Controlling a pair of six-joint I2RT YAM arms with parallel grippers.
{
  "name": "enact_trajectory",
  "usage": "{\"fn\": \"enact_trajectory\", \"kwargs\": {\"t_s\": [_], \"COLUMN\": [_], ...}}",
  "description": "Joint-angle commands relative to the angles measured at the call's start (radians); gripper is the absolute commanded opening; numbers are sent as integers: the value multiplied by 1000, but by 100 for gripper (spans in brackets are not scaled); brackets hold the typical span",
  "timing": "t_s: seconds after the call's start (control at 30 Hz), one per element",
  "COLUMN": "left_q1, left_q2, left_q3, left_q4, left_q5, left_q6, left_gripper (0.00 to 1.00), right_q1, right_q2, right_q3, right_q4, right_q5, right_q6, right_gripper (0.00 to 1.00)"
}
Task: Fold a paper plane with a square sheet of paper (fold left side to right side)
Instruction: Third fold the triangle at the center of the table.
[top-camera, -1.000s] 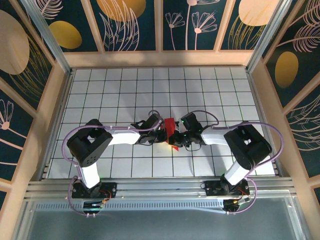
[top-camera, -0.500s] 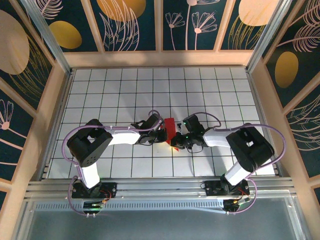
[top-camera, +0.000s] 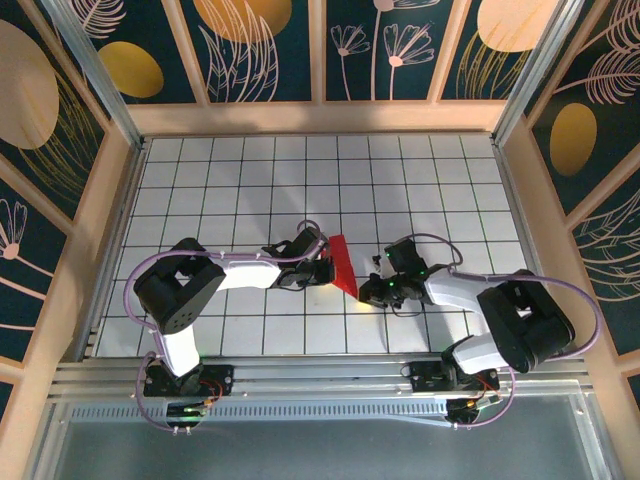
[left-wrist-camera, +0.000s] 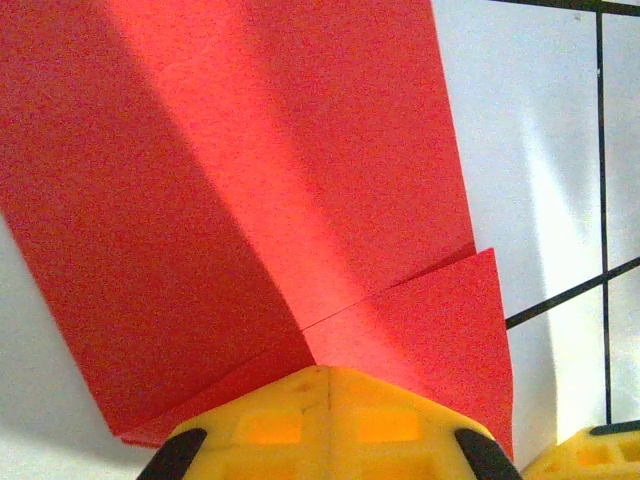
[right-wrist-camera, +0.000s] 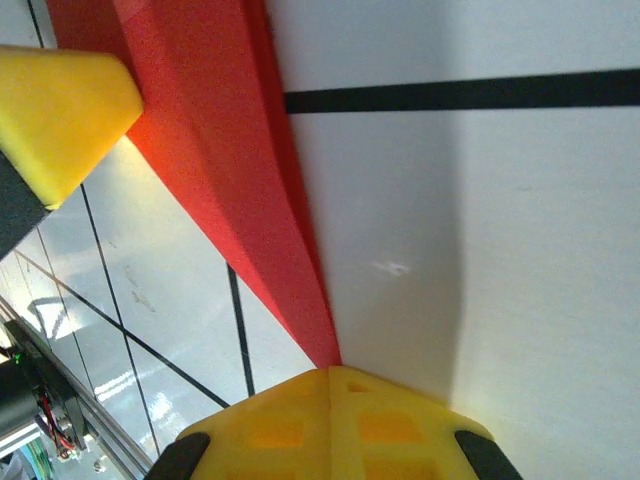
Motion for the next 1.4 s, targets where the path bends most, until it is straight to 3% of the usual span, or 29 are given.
{"fn": "enact_trajectory", "kwargs": {"t_s": [0.0,0.27,0.47,0.63,0.77,0.97,1.37], "left_q1": [4,3,12,73,146,216,227], "left_q2": [38,10,-46,-147,-239,-306,-302], "left_q3": [-4,3,82,84,-15,-146,-198], "left_q4": [-101,-49,-58,-76,-40,57,96], "left_q5": [-45,16,25,23,22,43,35], "left_q6": [16,-2,-5,4,-17,-83,-123], "left_gripper": [0,0,11,29,39,45,46], "right_q1": [-25,-73,-151,-163,-161,-134,-90], "right_q2": [-19,-101,-113,-105,-64,78,219], "right_q3": [-23,64,109,86,46,61,88], "right_q4": [-149,-206,-138,77,266,372,427], "right_q5": [51,66,68,-15,-85,-113,-134], "right_q6": [-41,-120,-221,-271,-305,-333,-320], "right_gripper": [0,0,25,44,53,53,40]}}
